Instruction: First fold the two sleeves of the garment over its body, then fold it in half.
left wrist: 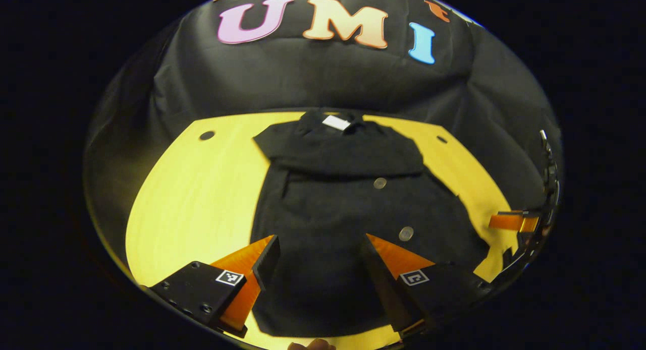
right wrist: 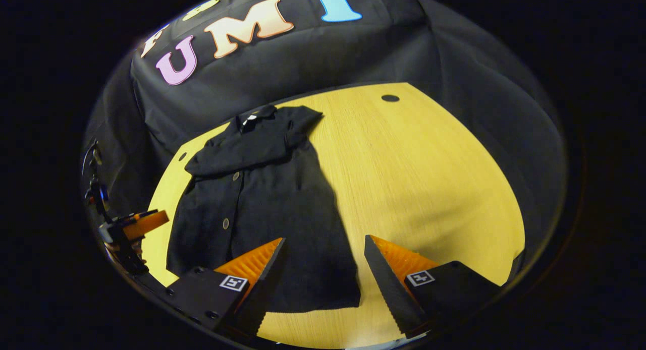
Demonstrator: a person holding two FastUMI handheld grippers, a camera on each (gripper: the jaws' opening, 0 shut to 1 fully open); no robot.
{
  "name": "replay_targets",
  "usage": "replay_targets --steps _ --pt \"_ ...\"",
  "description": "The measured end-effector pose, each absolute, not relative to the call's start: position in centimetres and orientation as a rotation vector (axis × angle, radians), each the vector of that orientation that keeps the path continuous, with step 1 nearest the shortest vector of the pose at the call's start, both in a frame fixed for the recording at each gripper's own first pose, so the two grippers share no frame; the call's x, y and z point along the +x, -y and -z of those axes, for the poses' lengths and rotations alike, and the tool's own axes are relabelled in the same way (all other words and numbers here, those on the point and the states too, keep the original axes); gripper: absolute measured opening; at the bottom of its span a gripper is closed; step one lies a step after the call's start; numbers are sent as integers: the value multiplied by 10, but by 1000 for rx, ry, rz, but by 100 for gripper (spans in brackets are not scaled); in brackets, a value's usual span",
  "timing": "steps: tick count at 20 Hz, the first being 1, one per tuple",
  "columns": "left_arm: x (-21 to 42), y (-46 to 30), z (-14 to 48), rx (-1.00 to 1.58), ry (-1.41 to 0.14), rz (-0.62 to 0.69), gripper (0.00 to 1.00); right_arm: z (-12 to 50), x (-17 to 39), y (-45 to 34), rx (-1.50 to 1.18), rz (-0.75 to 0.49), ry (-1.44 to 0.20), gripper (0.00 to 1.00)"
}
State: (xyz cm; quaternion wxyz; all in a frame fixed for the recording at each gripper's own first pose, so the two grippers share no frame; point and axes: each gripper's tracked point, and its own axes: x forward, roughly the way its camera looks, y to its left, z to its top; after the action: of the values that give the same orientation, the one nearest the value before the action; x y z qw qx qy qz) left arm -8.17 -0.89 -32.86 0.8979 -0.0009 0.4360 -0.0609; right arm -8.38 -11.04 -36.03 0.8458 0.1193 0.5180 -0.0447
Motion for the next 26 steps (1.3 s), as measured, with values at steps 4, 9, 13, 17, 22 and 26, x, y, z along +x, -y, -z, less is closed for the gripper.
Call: replay_targets --steps 4,9,13,17,22,26 --pt "-146 -32 345 -6 -1001 32 96 381 -100 119 262 148 -1158 98" --pt "-177 -47 372 8 -1092 -3 96 399 -129 117 279 174 -1262 98" --pt "-197 -47 387 11 -1172 -25 96 403 -132 110 220 177 -1272 93" --pt "-191 -39 386 13 -1174 -3 96 408 -133 111 69 163 -1300 82" --pt "-189 -21 390 2 -1182 31 22 408 -129 93 101 124 -1307 27" --pt "-188 -16 390 -36 -1176 71 0 409 -123 90 93 70 -1284 3"
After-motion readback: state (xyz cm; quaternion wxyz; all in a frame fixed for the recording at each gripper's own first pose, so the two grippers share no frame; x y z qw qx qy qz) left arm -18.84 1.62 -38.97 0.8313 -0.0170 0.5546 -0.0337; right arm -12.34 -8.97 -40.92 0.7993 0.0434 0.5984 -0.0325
